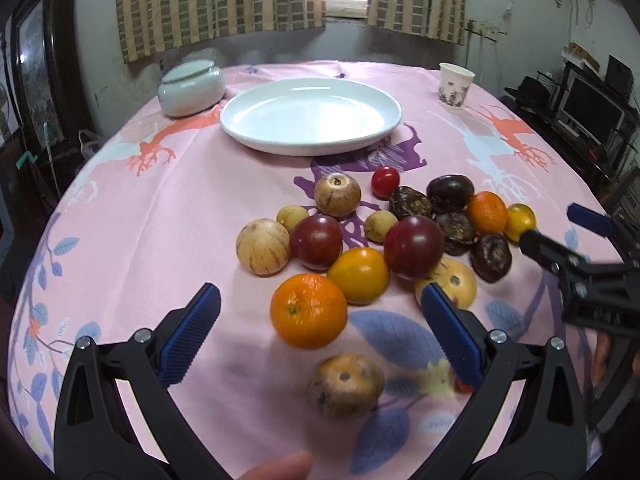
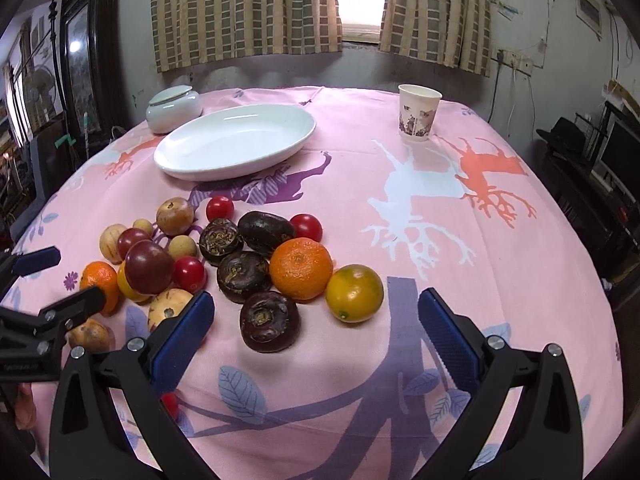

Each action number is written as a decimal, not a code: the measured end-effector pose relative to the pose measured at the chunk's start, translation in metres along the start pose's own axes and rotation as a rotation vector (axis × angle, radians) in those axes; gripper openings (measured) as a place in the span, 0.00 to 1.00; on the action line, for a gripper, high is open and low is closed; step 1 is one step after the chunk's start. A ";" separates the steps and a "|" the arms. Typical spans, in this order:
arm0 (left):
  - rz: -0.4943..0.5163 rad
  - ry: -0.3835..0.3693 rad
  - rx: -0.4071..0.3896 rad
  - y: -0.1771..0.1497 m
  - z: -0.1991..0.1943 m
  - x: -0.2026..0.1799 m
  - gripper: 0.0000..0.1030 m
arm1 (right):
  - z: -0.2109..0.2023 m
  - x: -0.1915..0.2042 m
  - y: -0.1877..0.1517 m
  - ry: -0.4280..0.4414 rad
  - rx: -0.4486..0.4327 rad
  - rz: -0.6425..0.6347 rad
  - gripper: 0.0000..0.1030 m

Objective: Organize fruits
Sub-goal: 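Grasp the brown round fruit with the left tool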

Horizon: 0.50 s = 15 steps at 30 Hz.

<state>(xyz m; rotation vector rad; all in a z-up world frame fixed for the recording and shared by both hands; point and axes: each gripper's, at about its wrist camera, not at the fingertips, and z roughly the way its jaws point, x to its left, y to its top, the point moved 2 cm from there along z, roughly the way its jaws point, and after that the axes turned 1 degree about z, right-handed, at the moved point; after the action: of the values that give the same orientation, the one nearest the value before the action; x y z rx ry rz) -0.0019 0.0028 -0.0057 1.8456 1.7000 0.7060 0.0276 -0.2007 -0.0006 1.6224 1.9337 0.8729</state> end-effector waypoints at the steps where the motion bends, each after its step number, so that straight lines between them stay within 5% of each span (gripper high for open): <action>1: 0.026 0.007 -0.003 -0.004 -0.006 -0.001 0.98 | -0.001 0.001 0.000 0.004 -0.003 -0.001 0.99; 15: -0.006 -0.035 0.127 -0.048 0.003 -0.005 0.93 | -0.010 0.001 -0.001 -0.004 -0.016 -0.003 0.99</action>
<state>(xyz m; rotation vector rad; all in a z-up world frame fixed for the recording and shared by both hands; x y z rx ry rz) -0.0351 0.0008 -0.0412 1.9254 1.7636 0.5719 0.0198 -0.2013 0.0057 1.6100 1.9210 0.8815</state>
